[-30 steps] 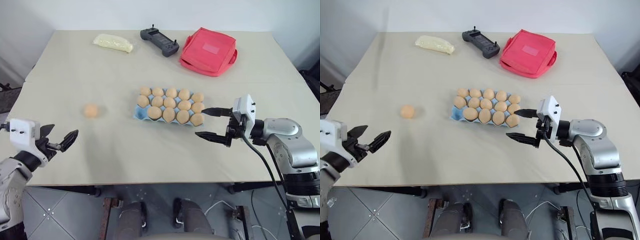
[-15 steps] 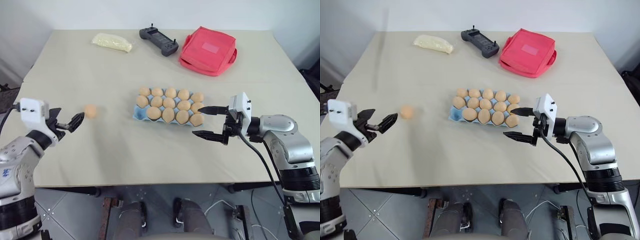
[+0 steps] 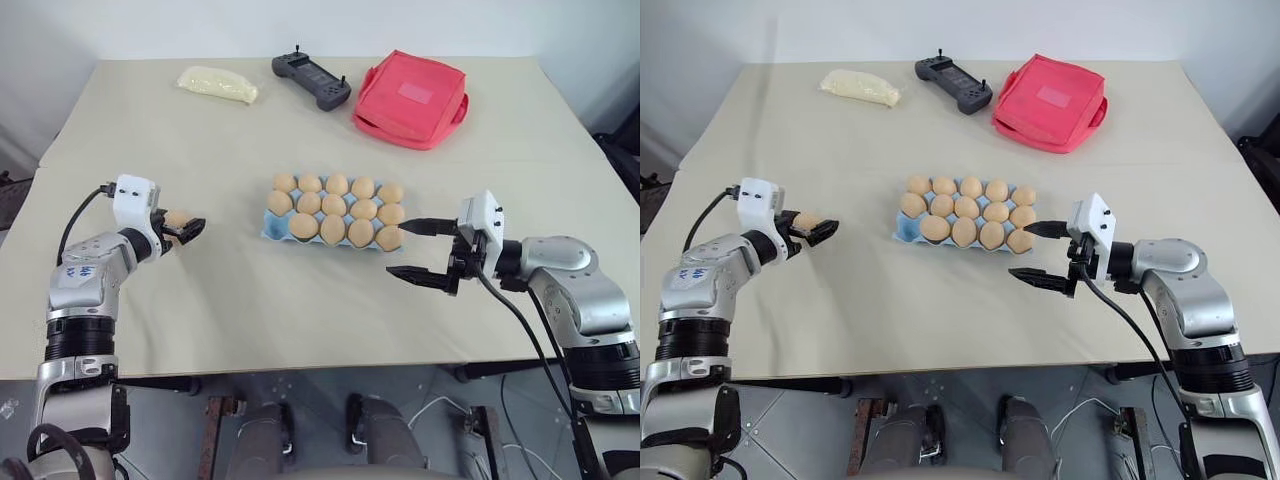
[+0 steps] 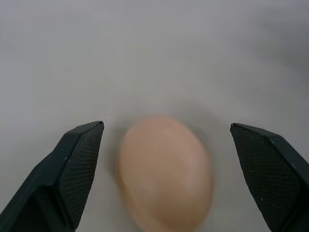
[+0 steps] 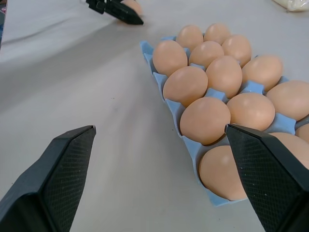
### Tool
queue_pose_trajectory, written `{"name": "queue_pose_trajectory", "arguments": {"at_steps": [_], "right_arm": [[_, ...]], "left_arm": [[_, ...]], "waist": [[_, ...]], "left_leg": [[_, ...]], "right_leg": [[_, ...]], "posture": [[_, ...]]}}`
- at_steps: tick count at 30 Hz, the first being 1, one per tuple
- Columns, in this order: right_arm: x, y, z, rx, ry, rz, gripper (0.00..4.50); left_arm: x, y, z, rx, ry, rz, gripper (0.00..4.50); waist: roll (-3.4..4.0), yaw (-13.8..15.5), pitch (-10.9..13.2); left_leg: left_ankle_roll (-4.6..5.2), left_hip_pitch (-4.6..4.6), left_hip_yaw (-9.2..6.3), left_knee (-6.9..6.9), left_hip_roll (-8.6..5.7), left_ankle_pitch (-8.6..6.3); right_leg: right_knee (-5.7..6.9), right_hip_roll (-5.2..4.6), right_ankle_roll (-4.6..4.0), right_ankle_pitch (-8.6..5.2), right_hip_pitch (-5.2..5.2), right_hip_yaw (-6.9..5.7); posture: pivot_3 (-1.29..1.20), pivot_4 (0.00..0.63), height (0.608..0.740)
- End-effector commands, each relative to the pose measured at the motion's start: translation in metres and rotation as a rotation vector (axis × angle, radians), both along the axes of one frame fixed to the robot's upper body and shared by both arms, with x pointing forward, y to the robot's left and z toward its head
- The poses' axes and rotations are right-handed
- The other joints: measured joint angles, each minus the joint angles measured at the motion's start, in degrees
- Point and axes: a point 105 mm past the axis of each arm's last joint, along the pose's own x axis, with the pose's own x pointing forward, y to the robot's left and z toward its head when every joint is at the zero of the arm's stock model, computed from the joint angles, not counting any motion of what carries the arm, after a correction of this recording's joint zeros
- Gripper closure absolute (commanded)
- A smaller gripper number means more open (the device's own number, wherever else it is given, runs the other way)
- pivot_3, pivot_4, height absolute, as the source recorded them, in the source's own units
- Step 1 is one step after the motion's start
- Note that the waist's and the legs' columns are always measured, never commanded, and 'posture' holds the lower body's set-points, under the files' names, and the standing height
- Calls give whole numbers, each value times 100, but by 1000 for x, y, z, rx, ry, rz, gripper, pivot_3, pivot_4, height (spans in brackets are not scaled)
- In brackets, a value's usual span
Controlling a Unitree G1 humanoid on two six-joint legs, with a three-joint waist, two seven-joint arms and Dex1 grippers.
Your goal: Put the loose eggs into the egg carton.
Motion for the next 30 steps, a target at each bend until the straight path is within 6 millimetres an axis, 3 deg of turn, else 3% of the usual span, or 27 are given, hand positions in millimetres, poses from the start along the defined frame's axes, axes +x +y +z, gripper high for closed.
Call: {"name": "queue_pose_trajectory", "arguments": {"at_steps": [1,6,7,12,17,23,30], "right_arm": [[-4,-5,14,10,-50,-10,0],[-5,-5,14,10,-48,-16,0],[-4,-5,14,10,-48,-16,0],[-4,-5,15,11,-51,-14,0],[-4,-4,14,16,-55,-13,0],[-7,-5,13,26,-62,-31,0],[-12,-8,10,32,-63,-59,0]], "left_arm": [[3,1,1,40,5,4,953],[5,-5,7,38,-18,-23,2554],[5,-8,10,36,-28,-39,2661],[4,-56,52,0,-190,-243,2676],[-7,-105,71,-63,-228,-459,2676],[-15,-138,60,-82,-161,-618,2676],[-12,-146,52,-83,-138,-637,2676]], "waist": [[0,7,0],[0,2,0],[0,3,0],[-2,21,1],[-3,15,1],[-3,-3,1],[-3,11,1]], "left_leg": [[0,0,0,0,0,0],[2,0,0,6,-1,1],[2,0,0,9,-1,2],[2,-1,0,13,-1,2],[6,-8,0,23,-5,0],[6,-4,4,25,-3,2],[13,-5,3,33,-7,5]], "right_leg": [[1,-1,0,0,0,0],[5,-6,0,0,1,2],[8,-6,0,0,1,3],[10,-5,0,1,1,2],[8,0,6,4,2,2],[15,11,7,4,2,5],[21,7,7,4,2,7]], "posture": [[0,150,740],[0,150,740],[0,150,740],[0,150,740],[0,150,740],[0,150,740],[0,150,740]]}}
